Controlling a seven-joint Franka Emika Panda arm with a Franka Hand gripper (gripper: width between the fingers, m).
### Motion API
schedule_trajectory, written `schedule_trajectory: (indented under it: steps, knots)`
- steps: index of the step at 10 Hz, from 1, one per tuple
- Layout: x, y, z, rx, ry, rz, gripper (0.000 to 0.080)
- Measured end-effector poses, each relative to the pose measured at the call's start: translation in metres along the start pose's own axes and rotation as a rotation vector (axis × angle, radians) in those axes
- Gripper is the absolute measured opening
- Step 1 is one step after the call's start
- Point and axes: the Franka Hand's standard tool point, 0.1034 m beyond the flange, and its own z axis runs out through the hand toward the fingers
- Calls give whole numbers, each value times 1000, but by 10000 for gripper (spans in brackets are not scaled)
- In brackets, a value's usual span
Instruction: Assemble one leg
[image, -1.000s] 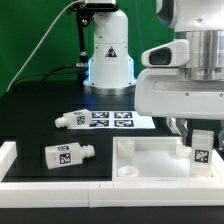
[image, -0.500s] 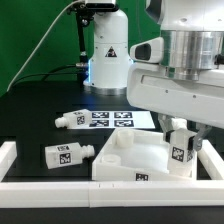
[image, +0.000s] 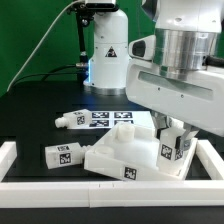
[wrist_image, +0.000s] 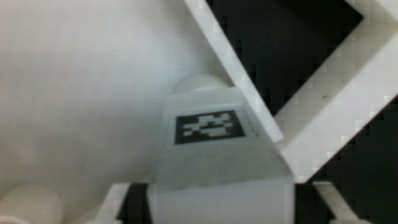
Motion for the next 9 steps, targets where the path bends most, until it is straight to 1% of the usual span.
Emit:
schedule_trajectory:
  steps: [1, 2, 3, 4, 5, 6, 7, 8, 9]
  knots:
    - [0, 0, 0, 0, 0, -2, 297]
    - [0, 0, 0, 1, -1, -1, 372]
    - [0, 0, 0, 2, 0, -1, 372]
    - [0, 0, 0, 2, 0, -1, 508]
    - [0, -2, -1, 5, 1, -2, 619]
    - [-1, -7, -14, 17, -4, -8, 619]
    - [3, -11, -35, 45, -5, -17, 642]
    - [9, -11, -51, 66, -3, -14, 642]
    - [11, -10, -53, 70, -2, -12, 648]
